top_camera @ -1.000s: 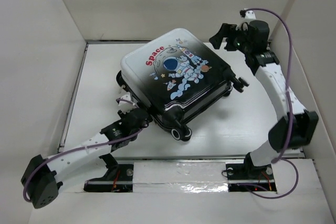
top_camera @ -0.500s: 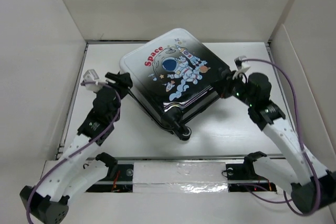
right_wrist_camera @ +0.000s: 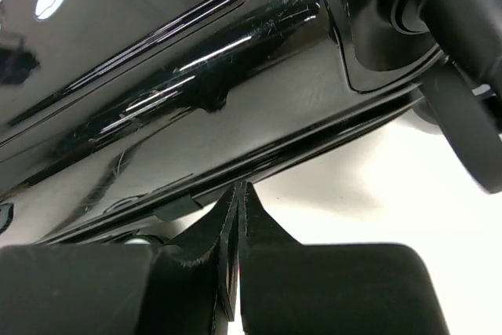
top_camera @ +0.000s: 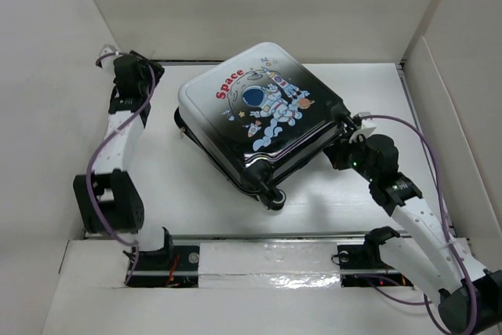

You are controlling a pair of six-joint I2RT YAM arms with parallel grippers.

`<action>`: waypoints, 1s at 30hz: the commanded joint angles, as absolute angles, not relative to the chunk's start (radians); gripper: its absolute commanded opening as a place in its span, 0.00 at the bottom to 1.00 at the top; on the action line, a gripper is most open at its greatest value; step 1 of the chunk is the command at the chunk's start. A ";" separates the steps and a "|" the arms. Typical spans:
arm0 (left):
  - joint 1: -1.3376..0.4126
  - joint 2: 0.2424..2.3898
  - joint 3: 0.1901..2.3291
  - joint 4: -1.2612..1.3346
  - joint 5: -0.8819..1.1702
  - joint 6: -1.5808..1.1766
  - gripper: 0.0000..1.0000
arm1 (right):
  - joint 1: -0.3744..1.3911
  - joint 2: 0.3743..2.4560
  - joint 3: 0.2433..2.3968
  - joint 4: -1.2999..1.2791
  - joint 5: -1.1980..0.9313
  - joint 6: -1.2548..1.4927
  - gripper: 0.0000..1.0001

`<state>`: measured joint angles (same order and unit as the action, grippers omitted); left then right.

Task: Pack the luggage

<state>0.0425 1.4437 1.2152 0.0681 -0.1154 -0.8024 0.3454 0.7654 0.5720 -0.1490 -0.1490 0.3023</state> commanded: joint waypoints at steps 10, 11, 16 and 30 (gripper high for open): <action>0.080 1.887 1.491 -0.080 0.190 -0.620 0.49 | 0.313 1.049 0.704 0.070 -0.187 0.299 0.04; 0.069 1.850 1.394 -0.051 0.186 -0.641 0.49 | 0.322 1.072 0.721 0.081 -0.181 0.301 0.04; -0.003 1.648 0.972 0.320 0.134 -0.810 0.46 | 0.353 1.271 0.883 0.100 -0.173 0.285 0.05; -0.331 0.830 0.262 0.225 -0.184 -0.903 0.44 | 0.512 2.120 2.187 -0.552 -0.287 0.143 0.48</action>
